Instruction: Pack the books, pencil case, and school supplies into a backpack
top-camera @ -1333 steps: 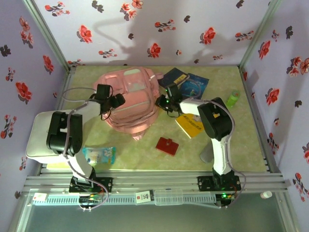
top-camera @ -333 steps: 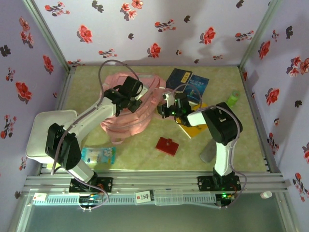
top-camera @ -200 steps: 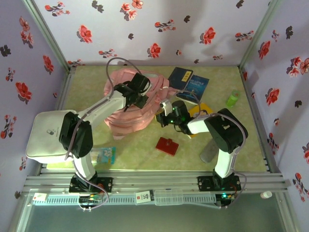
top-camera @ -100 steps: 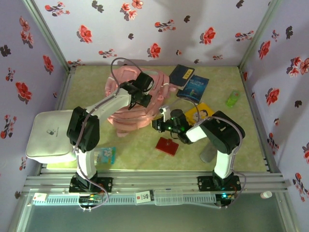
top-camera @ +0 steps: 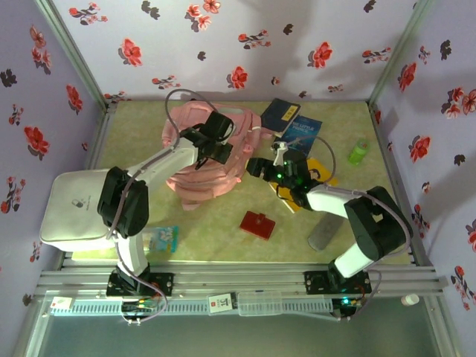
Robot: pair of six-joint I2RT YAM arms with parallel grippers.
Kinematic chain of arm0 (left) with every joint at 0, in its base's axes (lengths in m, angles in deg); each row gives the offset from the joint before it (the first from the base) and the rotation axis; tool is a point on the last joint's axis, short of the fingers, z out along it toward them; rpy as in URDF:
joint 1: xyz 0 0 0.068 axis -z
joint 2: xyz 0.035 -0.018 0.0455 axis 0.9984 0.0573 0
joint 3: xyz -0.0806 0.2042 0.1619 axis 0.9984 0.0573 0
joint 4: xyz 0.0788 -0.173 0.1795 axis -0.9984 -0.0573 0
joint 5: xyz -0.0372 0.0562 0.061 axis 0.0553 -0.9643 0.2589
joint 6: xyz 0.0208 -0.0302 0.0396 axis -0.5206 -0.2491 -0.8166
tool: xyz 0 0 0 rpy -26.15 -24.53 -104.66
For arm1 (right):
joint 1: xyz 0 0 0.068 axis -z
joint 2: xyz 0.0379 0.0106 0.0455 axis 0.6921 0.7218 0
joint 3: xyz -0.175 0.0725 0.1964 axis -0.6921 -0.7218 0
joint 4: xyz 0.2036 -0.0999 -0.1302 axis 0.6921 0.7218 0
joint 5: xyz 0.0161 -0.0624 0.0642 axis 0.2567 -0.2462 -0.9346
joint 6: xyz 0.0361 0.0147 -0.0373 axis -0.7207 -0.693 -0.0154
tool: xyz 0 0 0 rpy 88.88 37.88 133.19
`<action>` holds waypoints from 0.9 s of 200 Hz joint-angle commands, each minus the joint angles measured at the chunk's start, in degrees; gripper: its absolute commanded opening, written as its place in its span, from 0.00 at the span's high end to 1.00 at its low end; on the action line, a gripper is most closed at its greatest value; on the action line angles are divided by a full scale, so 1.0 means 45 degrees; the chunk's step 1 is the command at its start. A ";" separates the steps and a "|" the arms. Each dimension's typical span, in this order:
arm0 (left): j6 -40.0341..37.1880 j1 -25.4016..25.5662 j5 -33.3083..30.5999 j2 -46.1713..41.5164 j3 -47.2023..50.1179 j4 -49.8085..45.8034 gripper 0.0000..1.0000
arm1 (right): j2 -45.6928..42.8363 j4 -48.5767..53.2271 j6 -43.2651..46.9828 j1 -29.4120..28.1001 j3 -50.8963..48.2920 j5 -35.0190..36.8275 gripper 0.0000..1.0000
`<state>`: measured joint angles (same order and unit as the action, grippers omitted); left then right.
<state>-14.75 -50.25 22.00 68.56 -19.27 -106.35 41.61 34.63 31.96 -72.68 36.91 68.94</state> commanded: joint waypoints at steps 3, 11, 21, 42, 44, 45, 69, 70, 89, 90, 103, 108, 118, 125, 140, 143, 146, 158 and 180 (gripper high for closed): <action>0.0167 -0.0057 0.0216 -0.1041 0.0083 0.0915 0.95 | 0.0177 0.2183 -0.2249 0.0285 0.1228 0.0295 0.29; 0.0130 -0.0057 0.0216 -0.1146 0.0120 0.0918 0.95 | 0.0313 0.2237 -0.2779 0.0324 0.1482 0.0374 0.28; 0.0087 -0.0057 0.0215 -0.1286 0.0189 0.0911 0.95 | 0.0571 0.2350 -0.3604 0.0415 0.1761 0.0543 0.28; 0.0103 -0.0057 0.0231 -0.1691 0.0448 0.1045 0.95 | 0.1415 0.0976 -0.5038 0.0607 0.1980 -0.0362 0.27; 0.0104 -0.0057 0.0243 -0.1743 0.0477 0.1090 0.95 | 0.1606 0.0808 -0.5246 0.0616 0.2077 -0.0544 0.27; 0.0107 -0.0057 0.0256 -0.1765 0.0477 0.1091 0.95 | 0.1606 0.0808 -0.5246 0.0616 0.2077 -0.0544 0.27; 0.0103 -0.0077 0.0274 -0.2314 0.0839 0.1488 0.95 | 0.2915 -0.0942 -0.6903 0.0618 0.2684 -0.1799 0.32; 0.0087 -0.0077 0.0274 -0.2324 0.0852 0.1505 0.95 | 0.2915 -0.0942 -0.6903 0.0618 0.2684 -0.1799 0.32; 0.0091 -0.0077 0.0274 -0.2479 0.0933 0.1654 0.95 | 0.3420 -0.1759 -0.7546 0.0598 0.2740 -0.1973 0.34; 0.0091 -0.0077 0.0274 -0.2484 0.0928 0.1656 0.95 | 0.3436 -0.1778 -0.7561 0.0598 0.2740 -0.1970 0.34; 0.0110 -0.0079 0.0283 -0.2461 0.0918 0.1667 0.95 | 0.3498 -0.1757 -0.7597 0.0598 0.2788 -0.2014 0.33; 0.0103 -0.0084 0.0274 -0.2433 0.0918 0.1691 0.95 | 0.3516 -0.1780 -0.7625 0.0597 0.2770 -0.2042 0.33; 0.0101 -0.0083 0.0276 -0.2364 0.0889 0.1689 0.95 | 0.3550 -0.1782 -0.7664 0.0579 0.2808 -0.2140 0.33; 0.0092 -0.0094 0.0274 -0.2297 0.0856 0.1693 0.95 | 0.3502 -0.1815 -0.7690 0.0560 0.2801 -0.2178 0.33; 0.0058 -0.0094 0.0287 -0.2149 0.0771 0.1680 0.95 | 0.3374 -0.1895 -0.7725 0.0540 0.2717 -0.2212 0.34; 0.0043 -0.0091 0.0275 -0.2112 0.0741 0.1678 0.95 | 0.3333 -0.1885 -0.7709 0.0540 0.2676 -0.2189 0.35; 0.0048 -0.0096 0.0274 -0.2084 0.0715 0.1668 0.95 | 0.3286 -0.1852 -0.7699 0.0540 0.2649 -0.2159 0.35; 0.0030 -0.0115 0.0274 -0.1987 0.0654 0.1663 0.95 | 0.2990 -0.1485 -0.7479 0.0574 0.2443 -0.1896 0.35; 0.0055 -0.0128 0.0284 -0.1884 0.0649 0.1677 0.95 | 0.2326 0.0140 -0.6699 0.0615 0.2189 -0.1052 0.34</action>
<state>-14.78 -50.38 22.50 60.80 -14.71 -104.30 56.63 30.06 -0.96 -70.14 47.73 60.97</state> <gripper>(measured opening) 0.091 0.661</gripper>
